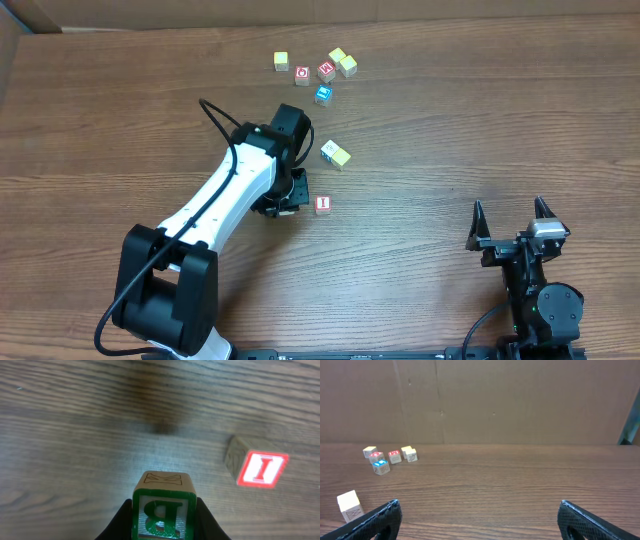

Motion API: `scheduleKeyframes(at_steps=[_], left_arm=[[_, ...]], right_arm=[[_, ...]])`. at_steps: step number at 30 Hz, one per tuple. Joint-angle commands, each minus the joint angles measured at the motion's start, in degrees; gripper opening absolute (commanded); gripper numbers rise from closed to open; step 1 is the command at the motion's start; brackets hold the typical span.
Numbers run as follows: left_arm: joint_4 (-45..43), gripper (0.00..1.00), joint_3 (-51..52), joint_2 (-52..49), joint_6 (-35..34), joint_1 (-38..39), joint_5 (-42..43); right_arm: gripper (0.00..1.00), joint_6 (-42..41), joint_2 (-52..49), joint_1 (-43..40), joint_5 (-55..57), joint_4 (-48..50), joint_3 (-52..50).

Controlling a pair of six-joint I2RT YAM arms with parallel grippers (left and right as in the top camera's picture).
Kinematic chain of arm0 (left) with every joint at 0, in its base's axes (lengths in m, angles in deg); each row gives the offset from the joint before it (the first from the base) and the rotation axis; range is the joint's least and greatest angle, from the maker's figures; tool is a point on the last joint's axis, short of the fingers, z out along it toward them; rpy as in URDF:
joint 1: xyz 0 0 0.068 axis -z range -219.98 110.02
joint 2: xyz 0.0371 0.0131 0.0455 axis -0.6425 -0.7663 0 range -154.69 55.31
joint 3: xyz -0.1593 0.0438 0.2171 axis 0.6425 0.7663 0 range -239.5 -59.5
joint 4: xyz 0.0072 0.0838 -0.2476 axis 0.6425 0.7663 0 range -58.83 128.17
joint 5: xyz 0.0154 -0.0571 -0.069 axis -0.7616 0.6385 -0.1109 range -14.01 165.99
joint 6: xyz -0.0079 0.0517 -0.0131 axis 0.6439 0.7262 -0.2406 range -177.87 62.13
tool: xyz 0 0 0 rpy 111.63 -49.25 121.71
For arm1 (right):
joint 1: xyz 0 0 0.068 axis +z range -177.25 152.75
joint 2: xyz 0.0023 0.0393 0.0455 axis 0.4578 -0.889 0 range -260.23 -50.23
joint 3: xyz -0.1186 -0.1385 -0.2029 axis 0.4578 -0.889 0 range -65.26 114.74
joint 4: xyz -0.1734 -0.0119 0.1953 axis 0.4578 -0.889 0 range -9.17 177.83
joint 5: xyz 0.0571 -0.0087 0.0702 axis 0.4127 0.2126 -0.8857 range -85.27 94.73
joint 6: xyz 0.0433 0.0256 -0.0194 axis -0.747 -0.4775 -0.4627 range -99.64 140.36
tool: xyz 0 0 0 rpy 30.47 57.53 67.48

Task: Flip 4 blocks

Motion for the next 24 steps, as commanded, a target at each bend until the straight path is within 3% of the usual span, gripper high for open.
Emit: scheduleKeyframes(at_steps=[1, 17, 24], left_arm=[[-1.7, 0.11, 1.9, 0.2, -2.2, 0.3, 0.7], [-4.1, 0.17, 1.9, 0.1, -3.3, 0.6, 0.1], [-3.5, 0.34, 1.9, 0.1, -3.3, 0.6, 0.9]], right_arm=[[1.0, 0.0, 0.4, -0.2, -0.2, 0.4, -0.6], [1.0, 0.0, 0.4, -0.2, -0.2, 0.4, -0.6], [1.0, 0.0, 0.4, -0.2, -0.2, 0.4, -0.6]])
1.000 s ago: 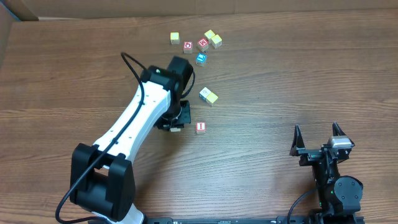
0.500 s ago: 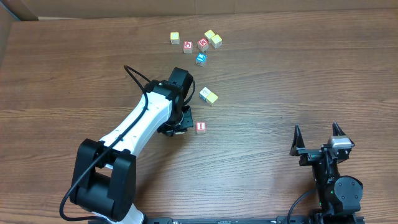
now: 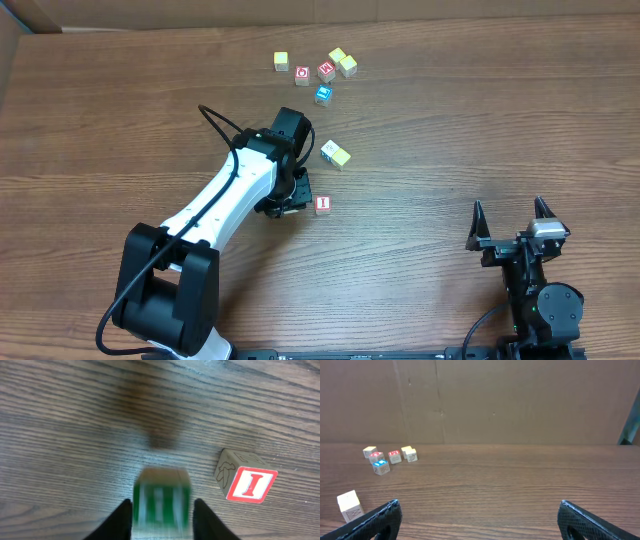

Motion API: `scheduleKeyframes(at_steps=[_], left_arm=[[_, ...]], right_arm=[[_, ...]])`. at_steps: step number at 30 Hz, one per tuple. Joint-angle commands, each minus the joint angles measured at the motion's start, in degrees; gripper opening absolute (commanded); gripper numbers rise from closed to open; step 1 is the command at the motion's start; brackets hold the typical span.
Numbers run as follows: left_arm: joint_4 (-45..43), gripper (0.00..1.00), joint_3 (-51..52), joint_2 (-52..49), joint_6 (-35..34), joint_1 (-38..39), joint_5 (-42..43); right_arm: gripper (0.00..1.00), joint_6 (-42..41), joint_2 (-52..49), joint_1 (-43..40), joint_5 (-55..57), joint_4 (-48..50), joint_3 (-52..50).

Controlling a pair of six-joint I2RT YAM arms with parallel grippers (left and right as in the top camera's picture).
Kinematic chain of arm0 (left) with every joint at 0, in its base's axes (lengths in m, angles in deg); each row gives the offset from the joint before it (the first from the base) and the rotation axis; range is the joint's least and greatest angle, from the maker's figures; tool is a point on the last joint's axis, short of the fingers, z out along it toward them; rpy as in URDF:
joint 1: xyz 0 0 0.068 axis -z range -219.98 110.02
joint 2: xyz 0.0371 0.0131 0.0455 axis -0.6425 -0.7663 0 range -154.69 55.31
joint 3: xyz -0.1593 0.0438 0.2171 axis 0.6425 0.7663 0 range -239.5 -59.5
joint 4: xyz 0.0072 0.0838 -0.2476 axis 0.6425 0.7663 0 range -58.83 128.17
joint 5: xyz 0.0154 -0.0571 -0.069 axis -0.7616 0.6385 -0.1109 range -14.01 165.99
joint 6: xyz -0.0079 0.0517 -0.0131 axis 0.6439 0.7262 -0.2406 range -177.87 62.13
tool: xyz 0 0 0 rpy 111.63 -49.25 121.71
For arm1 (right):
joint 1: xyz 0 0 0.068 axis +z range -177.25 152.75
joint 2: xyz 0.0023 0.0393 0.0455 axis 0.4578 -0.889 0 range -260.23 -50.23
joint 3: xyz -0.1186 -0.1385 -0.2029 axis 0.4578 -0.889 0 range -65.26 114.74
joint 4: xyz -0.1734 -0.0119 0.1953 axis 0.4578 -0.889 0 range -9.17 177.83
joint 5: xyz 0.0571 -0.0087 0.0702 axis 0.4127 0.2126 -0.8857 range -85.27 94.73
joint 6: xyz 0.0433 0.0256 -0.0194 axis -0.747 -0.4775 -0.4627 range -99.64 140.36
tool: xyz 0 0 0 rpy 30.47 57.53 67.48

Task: Flip 4 blocks

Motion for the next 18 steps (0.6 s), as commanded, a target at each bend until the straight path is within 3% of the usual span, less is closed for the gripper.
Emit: scheduleKeyframes(at_steps=[1, 5, 10, 14, 18], left_arm=[[0.2, 0.36, 0.3, 0.1, -0.5, 0.5, -0.2], [0.1, 0.38, 0.3, 0.1, -0.5, 0.2, -0.2], [-0.1, 0.34, -0.7, 0.2, -0.1, -0.8, -0.8], [2.8, 0.04, -0.9, 0.2, -0.1, -1.6, -0.8], [6.3, 0.04, 0.0, 0.2, -0.1, -0.3, 1.6]], right_arm=[[1.0, 0.0, 0.4, -0.2, -0.2, 0.4, -0.6], [1.0, 0.0, 0.4, -0.2, -0.2, 0.4, -0.6], [1.0, 0.0, 0.4, -0.2, -0.2, 0.4, -0.6], [1.0, 0.0, 0.4, -0.2, -0.2, 0.4, -0.6], [1.0, 0.0, 0.4, -0.2, -0.2, 0.4, -0.6]])
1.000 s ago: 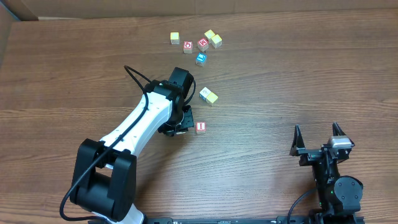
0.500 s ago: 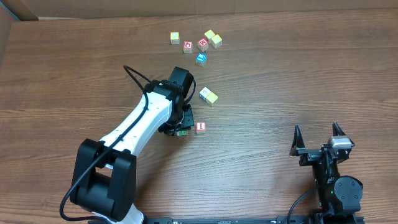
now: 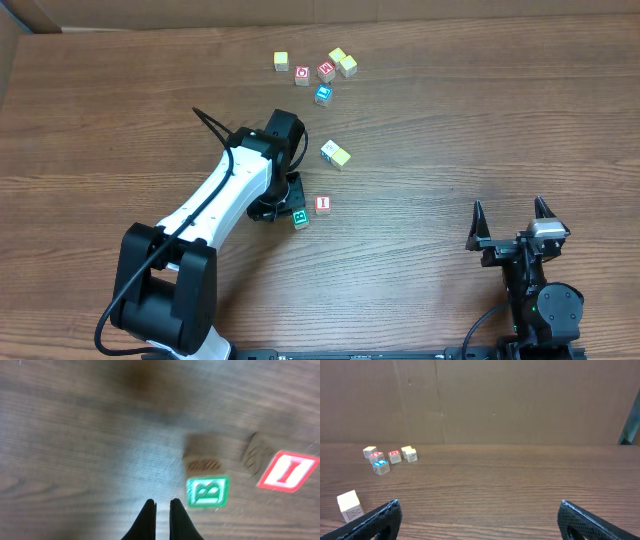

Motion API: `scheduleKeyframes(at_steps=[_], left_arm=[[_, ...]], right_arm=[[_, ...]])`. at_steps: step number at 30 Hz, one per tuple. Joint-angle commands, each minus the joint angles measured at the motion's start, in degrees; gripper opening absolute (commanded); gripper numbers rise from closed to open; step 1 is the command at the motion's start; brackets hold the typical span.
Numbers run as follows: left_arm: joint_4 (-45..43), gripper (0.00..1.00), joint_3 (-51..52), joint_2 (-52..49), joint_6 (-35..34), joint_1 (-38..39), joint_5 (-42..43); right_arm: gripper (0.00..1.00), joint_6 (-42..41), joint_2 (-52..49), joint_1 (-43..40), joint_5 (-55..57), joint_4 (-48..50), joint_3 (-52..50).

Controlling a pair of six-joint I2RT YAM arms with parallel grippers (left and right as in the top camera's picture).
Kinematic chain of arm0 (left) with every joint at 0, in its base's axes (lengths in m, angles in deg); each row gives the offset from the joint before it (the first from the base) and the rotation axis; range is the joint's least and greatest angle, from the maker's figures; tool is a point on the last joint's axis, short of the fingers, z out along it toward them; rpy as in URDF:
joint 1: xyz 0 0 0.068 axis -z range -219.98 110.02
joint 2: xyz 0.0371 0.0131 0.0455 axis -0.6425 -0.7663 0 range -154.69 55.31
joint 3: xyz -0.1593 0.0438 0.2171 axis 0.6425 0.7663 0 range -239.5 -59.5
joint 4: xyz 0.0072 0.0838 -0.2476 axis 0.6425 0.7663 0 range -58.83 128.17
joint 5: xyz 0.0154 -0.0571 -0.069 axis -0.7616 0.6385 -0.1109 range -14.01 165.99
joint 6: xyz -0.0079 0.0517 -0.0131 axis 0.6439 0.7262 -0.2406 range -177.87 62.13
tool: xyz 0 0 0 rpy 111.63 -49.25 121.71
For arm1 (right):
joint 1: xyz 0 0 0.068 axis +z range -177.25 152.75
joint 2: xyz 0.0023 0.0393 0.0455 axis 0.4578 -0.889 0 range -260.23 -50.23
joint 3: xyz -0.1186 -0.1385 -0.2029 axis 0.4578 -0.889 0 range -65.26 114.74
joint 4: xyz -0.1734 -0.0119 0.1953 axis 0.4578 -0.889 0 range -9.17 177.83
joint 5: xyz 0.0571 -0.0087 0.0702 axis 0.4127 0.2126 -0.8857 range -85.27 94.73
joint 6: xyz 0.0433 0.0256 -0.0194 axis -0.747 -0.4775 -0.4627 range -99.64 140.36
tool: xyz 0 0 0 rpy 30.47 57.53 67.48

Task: Flip 4 blocks

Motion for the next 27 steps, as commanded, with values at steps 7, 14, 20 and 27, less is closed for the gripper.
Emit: scheduleKeyframes(at_steps=[7, 14, 20, 27], left_arm=[[1.1, 0.04, 3.4, 0.1, -1.9, 5.2, 3.8], [-3.2, 0.04, 7.0, 0.2, -3.3, 6.2, 3.5], [-9.5, 0.04, 8.8, 0.1, -3.3, 6.2, 1.0], [-13.0, 0.04, 8.8, 0.2, -3.3, 6.2, 0.7]], right_arm=[[1.0, 0.0, 0.4, -0.2, -0.2, 0.4, -0.6], [1.0, 0.0, 0.4, -0.2, -0.2, 0.4, -0.6], [1.0, 0.0, 0.4, -0.2, -0.2, 0.4, -0.6], [1.0, 0.0, 0.4, -0.2, -0.2, 0.4, -0.6]])
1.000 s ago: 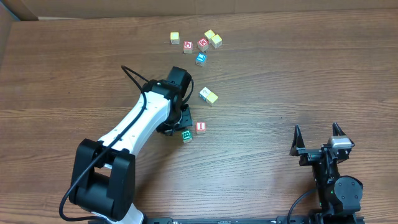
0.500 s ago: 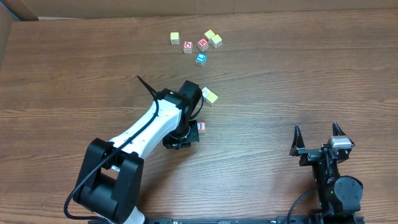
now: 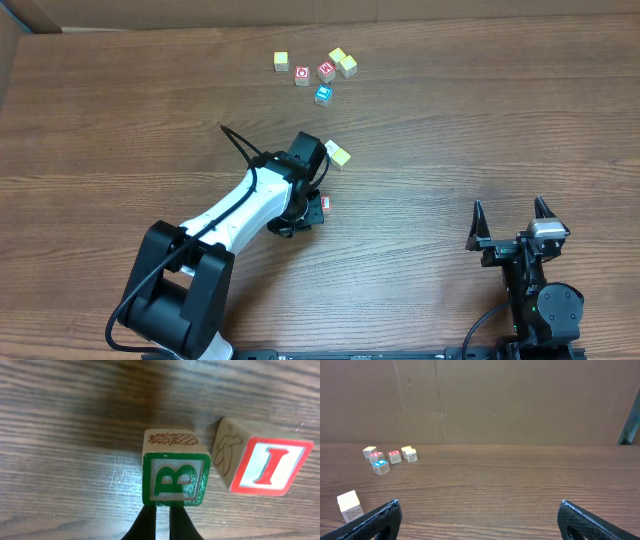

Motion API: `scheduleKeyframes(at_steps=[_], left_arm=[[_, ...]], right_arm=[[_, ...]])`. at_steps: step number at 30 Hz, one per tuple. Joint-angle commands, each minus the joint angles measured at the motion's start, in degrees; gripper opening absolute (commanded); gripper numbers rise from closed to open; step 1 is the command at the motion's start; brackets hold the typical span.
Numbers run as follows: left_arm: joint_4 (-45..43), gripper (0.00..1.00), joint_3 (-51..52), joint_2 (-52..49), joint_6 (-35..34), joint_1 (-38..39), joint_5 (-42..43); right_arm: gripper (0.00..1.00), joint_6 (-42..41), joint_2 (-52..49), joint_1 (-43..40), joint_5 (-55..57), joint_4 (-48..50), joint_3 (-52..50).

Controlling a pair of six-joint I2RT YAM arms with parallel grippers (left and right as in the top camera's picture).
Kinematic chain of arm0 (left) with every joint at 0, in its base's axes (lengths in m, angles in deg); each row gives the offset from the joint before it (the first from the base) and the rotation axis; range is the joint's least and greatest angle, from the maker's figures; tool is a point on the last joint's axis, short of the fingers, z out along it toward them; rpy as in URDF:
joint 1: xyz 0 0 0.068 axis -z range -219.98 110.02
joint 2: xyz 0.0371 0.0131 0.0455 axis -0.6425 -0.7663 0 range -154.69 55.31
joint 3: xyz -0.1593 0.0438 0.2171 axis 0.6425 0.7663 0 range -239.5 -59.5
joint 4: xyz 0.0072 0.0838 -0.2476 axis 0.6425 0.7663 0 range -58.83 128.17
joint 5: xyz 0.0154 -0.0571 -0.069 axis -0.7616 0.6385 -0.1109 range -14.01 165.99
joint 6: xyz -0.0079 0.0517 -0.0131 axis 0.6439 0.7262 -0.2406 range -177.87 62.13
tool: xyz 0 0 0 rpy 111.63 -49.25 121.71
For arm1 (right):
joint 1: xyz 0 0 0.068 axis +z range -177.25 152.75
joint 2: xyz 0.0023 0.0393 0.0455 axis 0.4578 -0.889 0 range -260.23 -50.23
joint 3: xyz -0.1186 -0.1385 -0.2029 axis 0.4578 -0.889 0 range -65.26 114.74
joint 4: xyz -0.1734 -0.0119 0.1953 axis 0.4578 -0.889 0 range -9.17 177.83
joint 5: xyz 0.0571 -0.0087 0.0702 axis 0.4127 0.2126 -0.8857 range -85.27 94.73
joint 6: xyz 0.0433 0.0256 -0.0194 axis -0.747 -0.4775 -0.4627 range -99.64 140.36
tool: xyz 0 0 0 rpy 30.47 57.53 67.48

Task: Flip 4 blocks
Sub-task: 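Rotate the green B block in the left gripper near the red I block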

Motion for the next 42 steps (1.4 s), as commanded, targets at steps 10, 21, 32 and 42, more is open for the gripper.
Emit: scheduleKeyframes(at_steps=[10, 21, 32, 42], left_arm=[[6.3, 0.04, -5.4, 0.3, 0.4, 0.0, -1.3], [9.2, 0.04, -7.0, 0.1, -0.9, 0.0, -10.2], [5.9, 0.04, -2.9, -3.0, -1.4, 0.0, -4.7], [3.2, 0.04, -2.9, -3.2, -1.3, 0.0, -4.0]], right_arm=[[1.0, 0.0, 0.4, -0.2, -0.2, 0.4, -0.6], [1.0, 0.0, 0.4, -0.2, -0.2, 0.4, -0.6], [1.0, 0.0, 0.4, -0.2, -0.2, 0.4, -0.6], [1.0, 0.0, 0.4, -0.2, -0.2, 0.4, -0.6]])
